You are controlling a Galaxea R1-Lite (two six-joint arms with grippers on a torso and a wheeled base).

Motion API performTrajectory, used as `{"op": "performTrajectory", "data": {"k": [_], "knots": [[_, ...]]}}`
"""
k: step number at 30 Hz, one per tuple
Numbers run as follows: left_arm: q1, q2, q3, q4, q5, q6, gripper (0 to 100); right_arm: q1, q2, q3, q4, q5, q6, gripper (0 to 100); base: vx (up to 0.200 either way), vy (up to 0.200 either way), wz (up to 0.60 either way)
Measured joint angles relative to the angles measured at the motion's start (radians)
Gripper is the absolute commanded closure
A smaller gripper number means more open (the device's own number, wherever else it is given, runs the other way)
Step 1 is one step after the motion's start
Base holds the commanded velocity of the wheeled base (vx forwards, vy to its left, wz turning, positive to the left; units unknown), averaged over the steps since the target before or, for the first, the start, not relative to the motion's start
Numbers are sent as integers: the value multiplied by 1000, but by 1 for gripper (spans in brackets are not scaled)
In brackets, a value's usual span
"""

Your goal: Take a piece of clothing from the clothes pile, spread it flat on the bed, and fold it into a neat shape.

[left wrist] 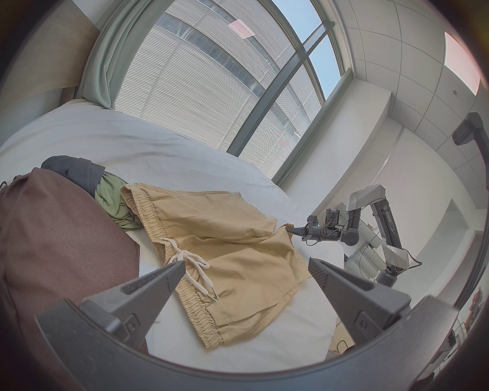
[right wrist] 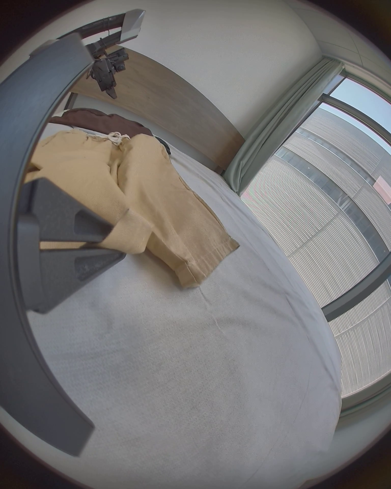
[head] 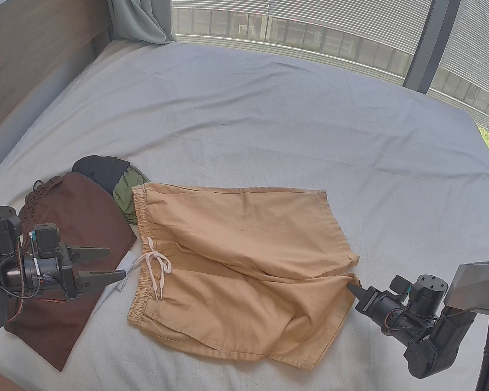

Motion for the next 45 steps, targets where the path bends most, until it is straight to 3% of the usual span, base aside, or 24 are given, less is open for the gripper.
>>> {"op": "performTrajectory", "data": {"k": [20, 21, 32, 37, 45], "knots": [[1, 0, 0, 0, 0, 0, 0, 5, 42, -57, -1, -18, 1, 100, 0, 0, 0], [1, 0, 0, 0, 0, 0, 0, 5, 42, -57, -1, -17, 1, 0, 0, 0, 0], [2, 0, -1, 0, 0, 0, 0, 8, 10, 24, -1, -1, -65, 0, 0, 0, 0], [1, 0, -1, 0, 0, 0, 0, 4, -27, 116, 0, 67, -143, 0, 0, 0, 0], [0, 0, 1, 0, 0, 5, 0, 6, -94, 259, 1, 160, -178, 0, 0, 0, 0]]}}
